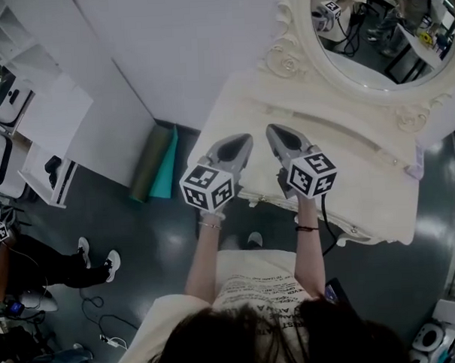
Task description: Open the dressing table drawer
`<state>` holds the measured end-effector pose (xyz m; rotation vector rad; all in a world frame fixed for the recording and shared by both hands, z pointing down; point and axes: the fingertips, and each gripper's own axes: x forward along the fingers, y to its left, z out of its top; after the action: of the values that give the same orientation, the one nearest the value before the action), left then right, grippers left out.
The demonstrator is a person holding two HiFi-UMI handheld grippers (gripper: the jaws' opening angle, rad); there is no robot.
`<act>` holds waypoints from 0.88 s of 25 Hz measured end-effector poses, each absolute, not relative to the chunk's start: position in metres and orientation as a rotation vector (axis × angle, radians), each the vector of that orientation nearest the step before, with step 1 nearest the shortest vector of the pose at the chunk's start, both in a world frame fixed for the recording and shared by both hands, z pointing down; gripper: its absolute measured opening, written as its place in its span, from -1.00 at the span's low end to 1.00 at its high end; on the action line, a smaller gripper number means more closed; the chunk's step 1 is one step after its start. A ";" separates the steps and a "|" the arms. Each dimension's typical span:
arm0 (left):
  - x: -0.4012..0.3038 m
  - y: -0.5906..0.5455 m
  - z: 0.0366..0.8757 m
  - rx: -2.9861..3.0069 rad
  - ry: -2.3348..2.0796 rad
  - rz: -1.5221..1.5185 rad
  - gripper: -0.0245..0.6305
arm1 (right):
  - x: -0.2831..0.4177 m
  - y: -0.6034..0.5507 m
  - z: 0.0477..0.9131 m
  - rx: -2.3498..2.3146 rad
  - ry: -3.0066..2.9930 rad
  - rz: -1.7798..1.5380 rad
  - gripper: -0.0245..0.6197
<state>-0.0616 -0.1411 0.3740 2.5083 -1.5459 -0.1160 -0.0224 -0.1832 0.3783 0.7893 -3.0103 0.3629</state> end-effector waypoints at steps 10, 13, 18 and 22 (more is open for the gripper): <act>-0.063 -0.175 0.387 2.531 -1.423 -0.071 -0.93 | -0.029 -0.207 0.389 0.883 -2.964 0.396 -0.91; -0.068 -0.187 0.391 2.546 -1.368 -0.058 -0.93 | -0.032 -0.216 0.393 0.946 -2.942 0.414 -0.91; -0.077 -0.206 0.397 2.584 -1.267 -0.009 -0.93 | -0.039 -0.233 0.399 1.068 -2.892 0.430 -0.91; -0.084 -0.222 0.397 2.609 -1.208 -0.005 -0.93 | -0.045 -0.246 0.401 1.134 -2.864 0.443 -0.91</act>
<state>-0.0844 -0.2217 0.3970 2.6089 -1.2081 -0.0050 -0.0453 -0.2455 0.4011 1.1342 -2.8644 0.4430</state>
